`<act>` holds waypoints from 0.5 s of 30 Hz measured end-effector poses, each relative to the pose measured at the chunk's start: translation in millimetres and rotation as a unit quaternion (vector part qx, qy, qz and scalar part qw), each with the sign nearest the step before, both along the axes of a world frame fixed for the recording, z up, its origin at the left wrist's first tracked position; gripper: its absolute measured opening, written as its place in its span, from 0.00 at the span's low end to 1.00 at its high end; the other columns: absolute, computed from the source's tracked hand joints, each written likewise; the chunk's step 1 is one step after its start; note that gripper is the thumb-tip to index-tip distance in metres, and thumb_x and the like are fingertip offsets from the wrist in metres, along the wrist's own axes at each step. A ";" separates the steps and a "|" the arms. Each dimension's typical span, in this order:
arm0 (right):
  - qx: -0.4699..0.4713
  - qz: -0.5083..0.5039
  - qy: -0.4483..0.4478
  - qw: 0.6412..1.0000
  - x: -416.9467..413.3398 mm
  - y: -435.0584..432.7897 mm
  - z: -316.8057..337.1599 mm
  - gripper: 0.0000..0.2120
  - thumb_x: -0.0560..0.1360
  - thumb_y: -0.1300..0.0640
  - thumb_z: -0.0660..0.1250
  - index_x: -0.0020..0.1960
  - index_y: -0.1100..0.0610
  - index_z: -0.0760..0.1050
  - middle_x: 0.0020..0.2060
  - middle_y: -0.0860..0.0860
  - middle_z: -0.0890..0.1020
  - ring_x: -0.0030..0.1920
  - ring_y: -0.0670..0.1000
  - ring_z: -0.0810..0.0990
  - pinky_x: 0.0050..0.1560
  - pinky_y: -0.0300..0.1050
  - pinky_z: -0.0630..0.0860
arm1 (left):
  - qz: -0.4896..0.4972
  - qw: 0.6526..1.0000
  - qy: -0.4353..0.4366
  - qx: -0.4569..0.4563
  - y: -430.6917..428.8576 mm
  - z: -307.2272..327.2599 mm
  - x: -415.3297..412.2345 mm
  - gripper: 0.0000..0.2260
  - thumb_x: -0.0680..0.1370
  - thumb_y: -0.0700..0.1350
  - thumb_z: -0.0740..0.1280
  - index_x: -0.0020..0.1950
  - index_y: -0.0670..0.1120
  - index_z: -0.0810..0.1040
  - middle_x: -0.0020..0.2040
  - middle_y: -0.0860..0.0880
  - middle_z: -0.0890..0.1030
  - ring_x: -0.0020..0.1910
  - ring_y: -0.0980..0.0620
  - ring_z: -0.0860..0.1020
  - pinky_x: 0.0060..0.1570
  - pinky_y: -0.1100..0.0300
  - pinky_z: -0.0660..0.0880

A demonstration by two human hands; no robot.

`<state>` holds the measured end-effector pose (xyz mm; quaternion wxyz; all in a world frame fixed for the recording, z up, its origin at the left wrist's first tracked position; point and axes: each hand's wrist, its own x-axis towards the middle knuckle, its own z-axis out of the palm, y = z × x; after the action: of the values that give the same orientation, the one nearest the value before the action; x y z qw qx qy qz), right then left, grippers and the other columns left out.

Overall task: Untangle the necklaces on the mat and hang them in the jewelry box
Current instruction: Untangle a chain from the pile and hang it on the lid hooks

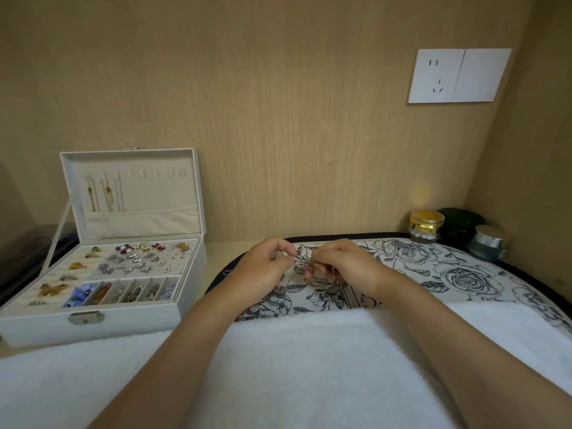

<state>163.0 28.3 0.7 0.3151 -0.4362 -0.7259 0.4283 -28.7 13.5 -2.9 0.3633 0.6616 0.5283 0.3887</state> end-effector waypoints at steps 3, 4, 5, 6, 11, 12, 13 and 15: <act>-0.001 -0.022 -0.025 0.999 2.5 2.4 -0.7 0.17 0.78 0.57 0.61 0.33 0.63 0.77 0.32 0.52 0.82 0.39 0.51 0.76 0.46 0.51 0.70 | 0.003 0.997 0.075 0.018 -2.9 1.8 -4.4 0.04 0.78 0.52 0.67 0.47 0.56 0.81 0.40 0.58 0.80 0.40 0.58 0.78 0.44 0.59 0.72; 0.003 -0.029 -0.041 0.999 3.8 4.4 -1.2 0.16 0.76 0.56 0.61 0.35 0.63 0.80 0.33 0.52 0.83 0.39 0.54 0.78 0.47 0.53 0.72 | 0.007 0.995 0.095 0.018 -2.8 1.7 -7.1 0.05 0.78 0.53 0.68 0.45 0.56 0.82 0.43 0.59 0.82 0.44 0.58 0.80 0.48 0.59 0.74; 0.007 -0.039 -0.062 0.997 4.7 5.2 -1.4 0.16 0.73 0.53 0.62 0.35 0.61 0.82 0.36 0.55 0.85 0.42 0.58 0.80 0.50 0.55 0.74 | 0.007 0.993 0.119 0.023 -2.5 1.4 -9.8 0.04 0.77 0.52 0.69 0.44 0.56 0.83 0.46 0.59 0.83 0.48 0.59 0.80 0.53 0.59 0.75; 0.011 -0.046 -0.084 0.995 5.1 5.9 -2.2 0.16 0.71 0.50 0.62 0.36 0.57 0.84 0.41 0.60 0.85 0.47 0.64 0.81 0.54 0.57 0.76 | 0.006 0.989 0.145 0.036 -2.8 1.6 -12.3 0.04 0.77 0.51 0.70 0.43 0.56 0.83 0.47 0.60 0.83 0.50 0.60 0.80 0.57 0.59 0.75; 0.021 -0.041 -0.181 0.982 5.7 6.7 -6.4 0.15 0.73 0.43 0.61 0.39 0.44 0.86 0.49 0.67 0.82 0.49 0.64 0.82 0.59 0.56 0.77 | 0.045 0.990 0.094 0.091 -1.4 4.7 -16.8 0.08 0.81 0.47 0.64 0.42 0.55 0.77 0.39 0.57 0.79 0.39 0.58 0.76 0.45 0.59 0.73; 0.022 -0.041 -0.194 0.980 5.5 6.4 -6.3 0.15 0.74 0.44 0.61 0.39 0.42 0.86 0.48 0.66 0.83 0.44 0.61 0.82 0.56 0.54 0.77 | 0.053 0.995 0.036 0.079 -0.3 5.5 -15.8 0.10 0.82 0.45 0.62 0.42 0.52 0.76 0.34 0.55 0.77 0.35 0.55 0.75 0.43 0.57 0.72; 0.024 -0.041 -0.204 0.978 5.0 5.4 -6.0 0.15 0.74 0.44 0.60 0.39 0.41 0.86 0.48 0.65 0.84 0.44 0.59 0.82 0.56 0.54 0.78 | 0.053 0.996 -0.042 0.060 0.6 6.5 -14.2 0.11 0.83 0.43 0.60 0.41 0.49 0.75 0.31 0.53 0.75 0.32 0.53 0.74 0.42 0.53 0.74; 0.021 -0.055 -0.210 0.976 5.1 2.9 -3.6 0.15 0.75 0.46 0.61 0.39 0.44 0.86 0.45 0.57 0.86 0.48 0.56 0.84 0.56 0.51 0.79 | 0.036 0.968 -0.248 0.009 3.2 9.0 -9.1 0.13 0.83 0.37 0.56 0.39 0.43 0.71 0.28 0.50 0.73 0.27 0.51 0.73 0.38 0.50 0.74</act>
<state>168.1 31.3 -2.9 0.1878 -0.5489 -0.7598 0.2936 -37.8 16.7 6.1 0.4627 0.5281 0.4417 0.5585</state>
